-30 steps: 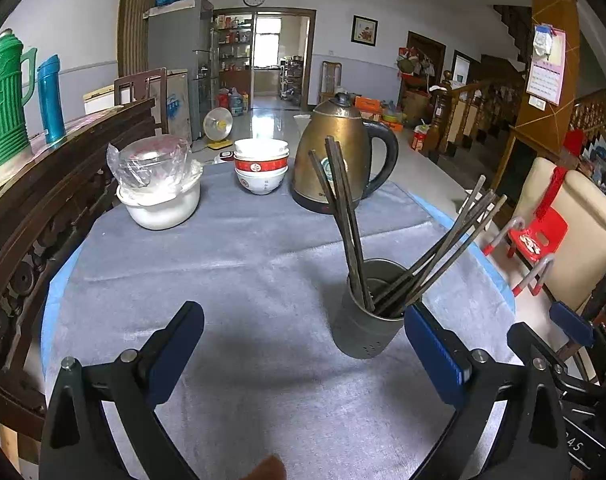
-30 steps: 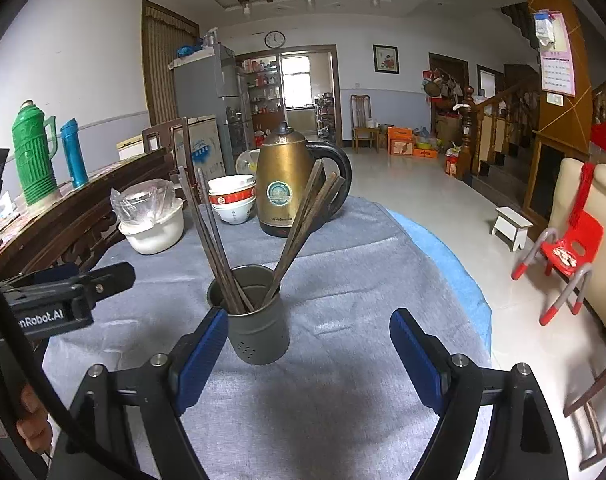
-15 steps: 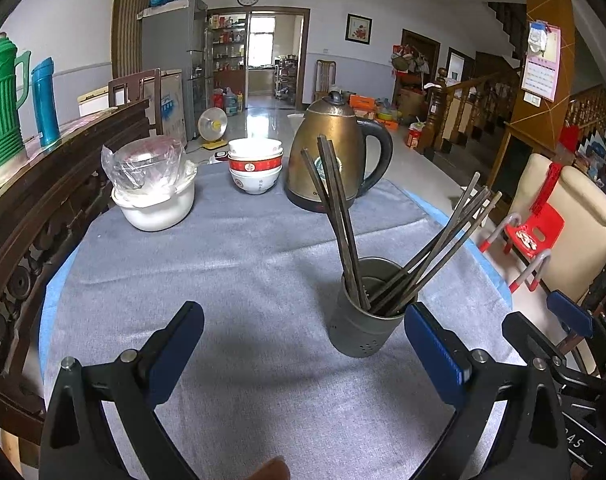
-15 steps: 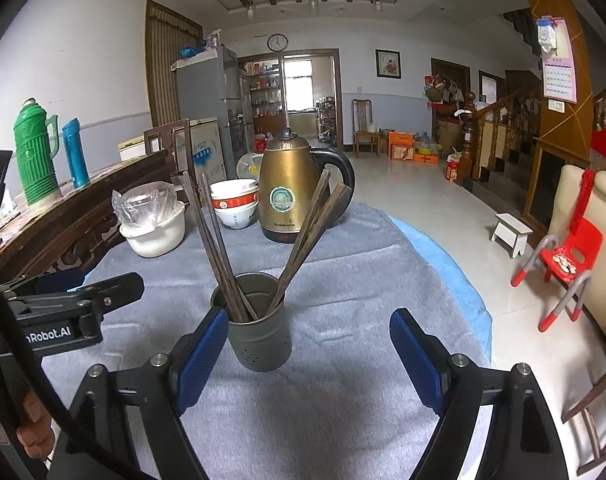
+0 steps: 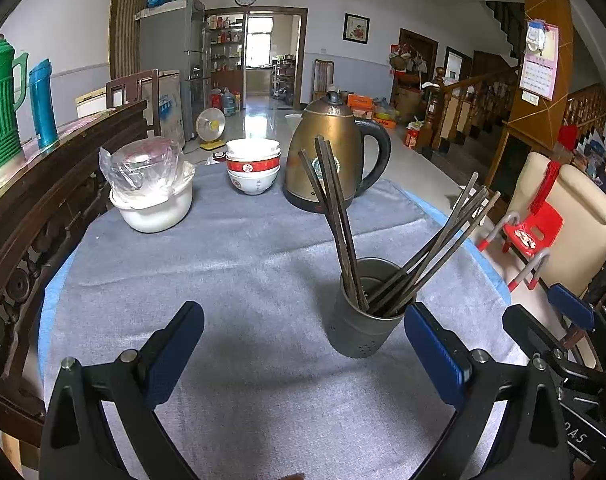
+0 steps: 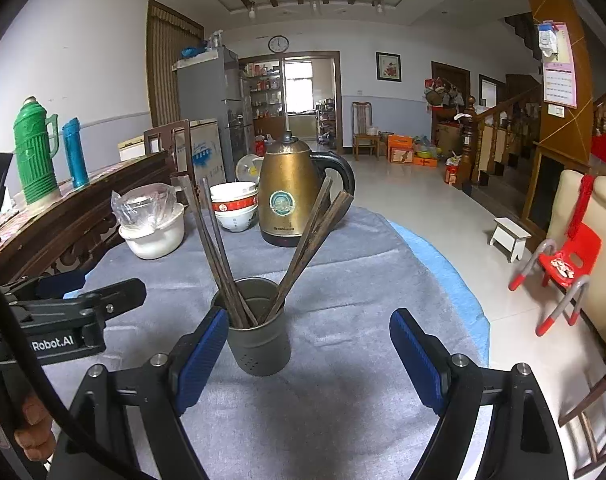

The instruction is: Organize utensils

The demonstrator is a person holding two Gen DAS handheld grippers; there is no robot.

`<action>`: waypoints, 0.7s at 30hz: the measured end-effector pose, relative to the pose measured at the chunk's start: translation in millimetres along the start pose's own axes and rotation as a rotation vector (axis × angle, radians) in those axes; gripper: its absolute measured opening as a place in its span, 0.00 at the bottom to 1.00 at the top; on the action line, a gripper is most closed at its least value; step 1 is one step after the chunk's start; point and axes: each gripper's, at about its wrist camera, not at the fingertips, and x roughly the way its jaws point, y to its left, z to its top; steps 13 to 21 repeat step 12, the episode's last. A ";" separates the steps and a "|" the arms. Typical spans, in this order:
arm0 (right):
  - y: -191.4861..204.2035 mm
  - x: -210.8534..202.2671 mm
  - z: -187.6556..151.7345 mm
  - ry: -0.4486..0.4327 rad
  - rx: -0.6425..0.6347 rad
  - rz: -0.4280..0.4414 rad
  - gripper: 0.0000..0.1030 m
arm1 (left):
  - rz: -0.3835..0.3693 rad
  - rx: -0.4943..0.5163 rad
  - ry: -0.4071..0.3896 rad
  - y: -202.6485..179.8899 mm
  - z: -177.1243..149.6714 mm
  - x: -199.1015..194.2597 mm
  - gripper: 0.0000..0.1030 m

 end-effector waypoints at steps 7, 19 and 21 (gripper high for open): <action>0.1 -0.1 0.4 0.001 -0.001 0.000 0.83 | -0.013 0.010 0.002 -1.8 0.7 -1.0 0.97; -0.4 0.4 0.0 0.002 -0.002 0.000 0.83 | -0.021 0.007 0.002 -1.8 0.8 -2.3 0.97; -0.4 0.4 0.0 0.002 -0.002 0.000 0.83 | -0.021 0.007 0.002 -1.8 0.8 -2.3 0.97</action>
